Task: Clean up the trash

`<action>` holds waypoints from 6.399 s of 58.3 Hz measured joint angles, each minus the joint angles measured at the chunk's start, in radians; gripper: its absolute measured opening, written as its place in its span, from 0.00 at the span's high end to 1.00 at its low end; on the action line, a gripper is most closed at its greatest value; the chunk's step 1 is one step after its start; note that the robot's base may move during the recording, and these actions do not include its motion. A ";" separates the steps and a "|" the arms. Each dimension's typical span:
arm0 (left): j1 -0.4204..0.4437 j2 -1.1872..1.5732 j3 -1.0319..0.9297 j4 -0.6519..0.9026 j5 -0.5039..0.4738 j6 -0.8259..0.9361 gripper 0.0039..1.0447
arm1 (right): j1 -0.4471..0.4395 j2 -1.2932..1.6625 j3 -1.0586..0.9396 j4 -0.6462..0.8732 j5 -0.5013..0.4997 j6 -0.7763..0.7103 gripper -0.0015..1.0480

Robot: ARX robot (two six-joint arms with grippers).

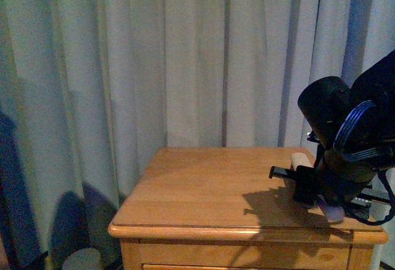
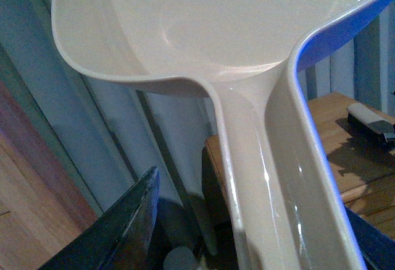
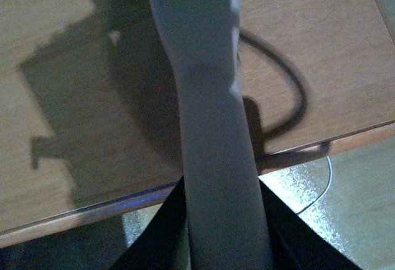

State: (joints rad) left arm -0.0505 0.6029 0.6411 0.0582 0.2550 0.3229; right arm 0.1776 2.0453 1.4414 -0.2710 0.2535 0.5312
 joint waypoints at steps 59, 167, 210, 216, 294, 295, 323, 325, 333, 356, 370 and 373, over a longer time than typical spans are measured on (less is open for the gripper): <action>0.000 0.000 0.000 0.000 0.000 0.000 0.39 | 0.120 -1.162 -0.809 0.444 0.317 -0.478 0.80; 0.004 -0.004 -0.005 -0.001 -0.001 -0.006 0.39 | 0.315 -1.600 -1.032 0.230 0.544 -0.441 0.81; 0.004 -0.003 -0.007 -0.002 0.000 -0.006 0.39 | 0.314 -1.601 -1.033 0.230 0.547 -0.441 0.81; 0.005 -0.007 -0.007 -0.002 -0.009 -0.007 0.39 | 0.316 -1.600 -1.033 0.230 0.536 -0.441 0.81; 0.123 0.759 0.306 -0.406 0.227 0.798 0.39 | 0.315 -1.601 -1.033 0.230 0.545 -0.441 0.81; 0.117 0.764 0.306 -0.406 0.226 0.806 0.39 | 0.315 -1.601 -1.033 0.230 0.545 -0.441 0.81; 0.136 0.865 0.275 -0.362 0.237 0.870 0.39 | 0.315 -1.601 -1.033 0.230 0.545 -0.441 0.81; 0.138 0.869 0.275 -0.366 0.242 0.871 0.39 | 0.315 -1.601 -1.033 0.230 0.545 -0.441 0.81; 0.145 0.879 0.256 -0.356 0.258 0.885 0.39 | 0.315 -1.601 -1.033 0.230 0.546 -0.441 0.81; 0.145 0.976 0.254 -0.306 0.288 0.885 0.39 | 0.315 -1.601 -1.033 0.230 0.545 -0.441 0.81; 0.146 1.048 0.286 -0.281 0.286 0.890 0.39 | 0.315 -1.601 -1.033 0.230 0.545 -0.441 0.81; 0.149 1.055 0.290 -0.288 0.284 0.895 0.39 | 0.315 -1.601 -1.033 0.230 0.545 -0.441 0.81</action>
State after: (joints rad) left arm 0.0986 1.6577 0.9306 -0.2298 0.5392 1.2179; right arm 0.4927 0.4442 0.4088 -0.0414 0.7986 0.0902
